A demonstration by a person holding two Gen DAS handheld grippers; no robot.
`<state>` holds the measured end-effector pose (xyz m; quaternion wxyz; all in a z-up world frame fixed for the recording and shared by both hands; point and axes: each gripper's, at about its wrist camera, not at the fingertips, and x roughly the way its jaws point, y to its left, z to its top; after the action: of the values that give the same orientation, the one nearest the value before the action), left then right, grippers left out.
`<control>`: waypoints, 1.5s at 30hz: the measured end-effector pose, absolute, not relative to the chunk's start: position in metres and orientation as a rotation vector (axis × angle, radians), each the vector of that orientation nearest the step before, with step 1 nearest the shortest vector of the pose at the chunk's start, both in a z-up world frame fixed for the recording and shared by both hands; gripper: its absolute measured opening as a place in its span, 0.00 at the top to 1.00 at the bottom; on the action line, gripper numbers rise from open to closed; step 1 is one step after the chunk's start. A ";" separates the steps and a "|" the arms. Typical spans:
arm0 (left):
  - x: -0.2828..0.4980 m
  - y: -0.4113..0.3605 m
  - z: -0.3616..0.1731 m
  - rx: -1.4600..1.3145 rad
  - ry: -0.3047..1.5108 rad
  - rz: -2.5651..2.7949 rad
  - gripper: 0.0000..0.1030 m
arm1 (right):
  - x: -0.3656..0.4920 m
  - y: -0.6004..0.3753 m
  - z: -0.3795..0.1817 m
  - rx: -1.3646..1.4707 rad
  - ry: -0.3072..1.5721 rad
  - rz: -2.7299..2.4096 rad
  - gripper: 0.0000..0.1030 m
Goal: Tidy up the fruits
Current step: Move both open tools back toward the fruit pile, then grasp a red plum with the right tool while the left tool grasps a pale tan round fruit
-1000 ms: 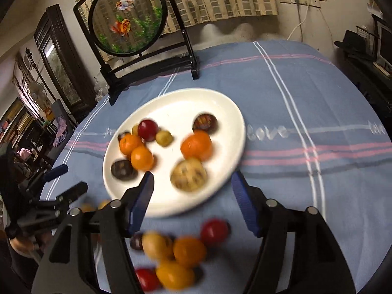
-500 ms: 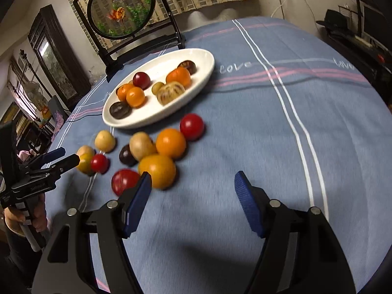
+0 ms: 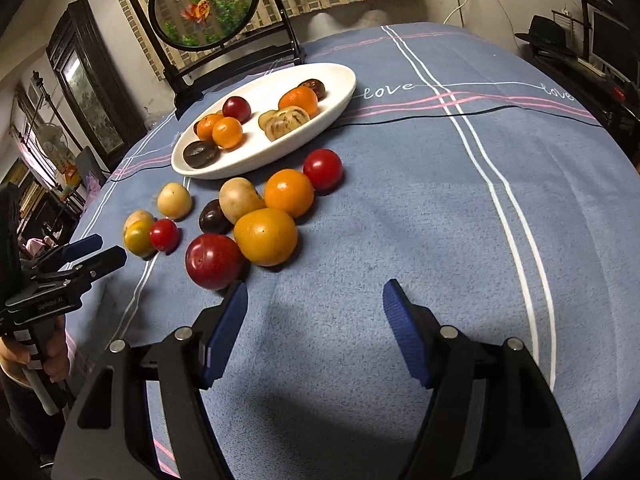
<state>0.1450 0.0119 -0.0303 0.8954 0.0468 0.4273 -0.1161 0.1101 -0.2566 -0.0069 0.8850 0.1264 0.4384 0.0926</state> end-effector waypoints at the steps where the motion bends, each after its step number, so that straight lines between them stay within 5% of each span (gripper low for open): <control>1: 0.145 0.011 -0.032 0.099 0.889 -0.240 0.11 | 0.110 -0.257 -0.008 0.267 0.915 0.191 0.31; 29: 0.151 0.029 -0.050 0.054 0.915 -0.245 0.10 | 0.145 -0.175 -0.006 0.063 1.008 0.278 0.31; 34: 0.150 0.027 -0.052 0.057 0.921 -0.245 0.10 | 0.150 -0.170 -0.007 0.051 1.003 0.212 0.40; 36: 0.150 0.027 -0.052 0.058 0.921 -0.246 0.10 | 0.149 -0.168 -0.008 0.006 0.975 0.193 0.56; 38: 0.150 0.027 -0.052 0.054 0.922 -0.246 0.10 | 0.149 -0.171 -0.008 0.020 0.970 0.214 0.60; 45: 0.157 0.039 -0.051 0.023 0.933 -0.232 0.10 | 0.134 -0.190 -0.008 0.088 0.967 0.274 0.61</control>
<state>0.1567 0.0387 -0.0513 0.8866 0.0110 0.4487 -0.1118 0.1336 -0.1899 -0.0081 0.8753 0.0423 0.4635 0.1311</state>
